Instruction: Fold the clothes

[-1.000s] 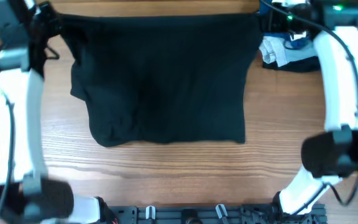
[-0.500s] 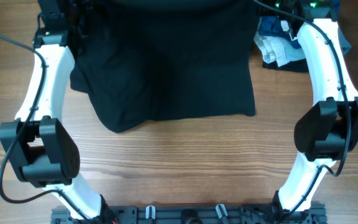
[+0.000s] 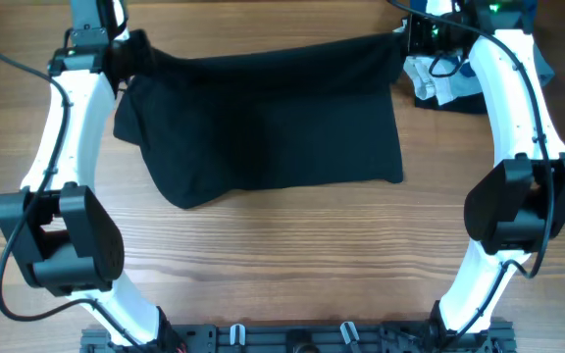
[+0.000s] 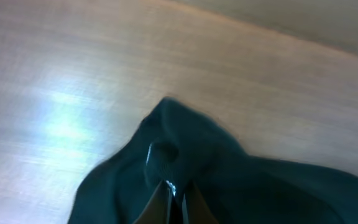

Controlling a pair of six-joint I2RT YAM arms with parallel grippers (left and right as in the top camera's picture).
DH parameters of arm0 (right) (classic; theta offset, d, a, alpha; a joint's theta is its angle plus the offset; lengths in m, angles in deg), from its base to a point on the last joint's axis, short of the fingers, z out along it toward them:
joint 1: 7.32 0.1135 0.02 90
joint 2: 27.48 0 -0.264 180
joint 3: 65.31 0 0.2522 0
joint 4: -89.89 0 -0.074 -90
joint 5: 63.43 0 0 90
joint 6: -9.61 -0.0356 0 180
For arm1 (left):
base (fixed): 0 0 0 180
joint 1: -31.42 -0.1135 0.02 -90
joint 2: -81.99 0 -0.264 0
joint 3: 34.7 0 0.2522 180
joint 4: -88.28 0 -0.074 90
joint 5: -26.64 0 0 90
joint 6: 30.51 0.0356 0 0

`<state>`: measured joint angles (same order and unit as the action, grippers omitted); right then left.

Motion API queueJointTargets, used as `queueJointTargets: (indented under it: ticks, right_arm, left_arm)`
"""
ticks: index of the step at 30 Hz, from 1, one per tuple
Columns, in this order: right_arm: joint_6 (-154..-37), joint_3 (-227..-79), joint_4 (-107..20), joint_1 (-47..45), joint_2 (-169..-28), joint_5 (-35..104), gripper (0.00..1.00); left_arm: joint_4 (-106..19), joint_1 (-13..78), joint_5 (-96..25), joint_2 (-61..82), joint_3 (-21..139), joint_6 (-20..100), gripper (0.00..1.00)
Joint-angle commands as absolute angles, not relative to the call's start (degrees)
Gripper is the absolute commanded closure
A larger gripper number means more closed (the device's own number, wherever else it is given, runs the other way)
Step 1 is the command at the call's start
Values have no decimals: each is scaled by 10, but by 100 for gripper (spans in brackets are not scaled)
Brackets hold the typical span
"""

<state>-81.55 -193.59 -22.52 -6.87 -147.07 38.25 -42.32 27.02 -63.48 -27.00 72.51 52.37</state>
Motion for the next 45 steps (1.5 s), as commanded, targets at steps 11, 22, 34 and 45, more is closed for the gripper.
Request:
queueJointTargets:
  ticks: [11, 22, 34, 45]
  right_arm:
    - [-821, -1794, -271, -71, -1474, 352, 96]
    - [-823, -1791, -280, -72, -1476, 373, 17]
    - [-819, -1896, -80, -75, -1358, 445, 8]
    - [-871, -1894, 73, -75, -1267, 382, 8]
  left_arm:
    - [-297, 267, -642, -271, 727, 531, 96]
    - [-289, 267, -632, -272, 699, 531, 26]
    - [-165, 267, -573, -149, 748, 531, 22]
    - [4, 267, -505, -92, 735, 513, 20]
